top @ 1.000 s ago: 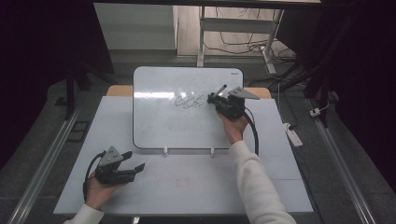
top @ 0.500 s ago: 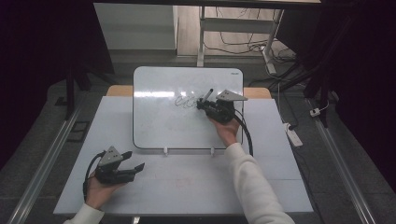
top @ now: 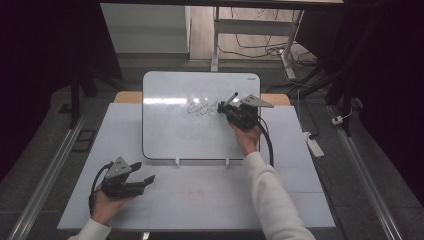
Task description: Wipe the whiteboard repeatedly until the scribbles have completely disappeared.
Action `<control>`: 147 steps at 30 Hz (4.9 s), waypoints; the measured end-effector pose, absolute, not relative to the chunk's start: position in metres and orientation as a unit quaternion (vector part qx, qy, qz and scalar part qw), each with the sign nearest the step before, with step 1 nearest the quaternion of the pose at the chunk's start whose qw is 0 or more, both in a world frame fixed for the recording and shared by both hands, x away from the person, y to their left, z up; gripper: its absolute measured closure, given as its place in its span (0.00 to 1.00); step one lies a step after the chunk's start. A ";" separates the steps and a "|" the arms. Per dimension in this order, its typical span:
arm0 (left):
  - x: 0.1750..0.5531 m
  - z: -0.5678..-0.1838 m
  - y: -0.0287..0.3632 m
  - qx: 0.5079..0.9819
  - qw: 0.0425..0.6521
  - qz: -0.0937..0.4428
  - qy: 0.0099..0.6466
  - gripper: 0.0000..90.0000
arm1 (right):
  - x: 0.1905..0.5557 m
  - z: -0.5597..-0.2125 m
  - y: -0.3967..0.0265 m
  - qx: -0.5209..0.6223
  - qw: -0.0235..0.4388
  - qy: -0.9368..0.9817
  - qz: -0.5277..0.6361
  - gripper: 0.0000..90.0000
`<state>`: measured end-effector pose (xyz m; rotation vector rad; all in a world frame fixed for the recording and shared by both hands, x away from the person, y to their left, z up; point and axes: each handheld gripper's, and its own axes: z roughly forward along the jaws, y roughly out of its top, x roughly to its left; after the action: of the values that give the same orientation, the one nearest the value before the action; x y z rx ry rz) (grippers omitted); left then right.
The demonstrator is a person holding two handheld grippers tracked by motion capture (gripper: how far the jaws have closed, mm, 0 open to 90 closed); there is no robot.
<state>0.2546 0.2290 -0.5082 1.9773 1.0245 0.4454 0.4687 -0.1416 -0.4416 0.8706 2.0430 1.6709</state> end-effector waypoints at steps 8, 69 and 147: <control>0.254 -0.508 0.228 0.790 0.421 0.179 0.408 0.34 | 0.477 -0.435 -0.147 0.315 0.192 0.712 0.598 0.88; 0.255 -0.508 0.230 0.789 0.424 0.179 0.408 0.35 | 0.478 -0.433 -0.121 0.300 0.185 0.723 0.594 0.88; 0.256 -0.509 0.230 0.790 0.423 0.179 0.406 0.35 | 0.465 -0.446 -0.090 0.280 0.179 0.734 0.592 0.88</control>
<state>0.2557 0.2300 -0.5086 1.9760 1.0173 0.4481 0.4653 -0.0902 -0.4462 0.7922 2.0748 1.6748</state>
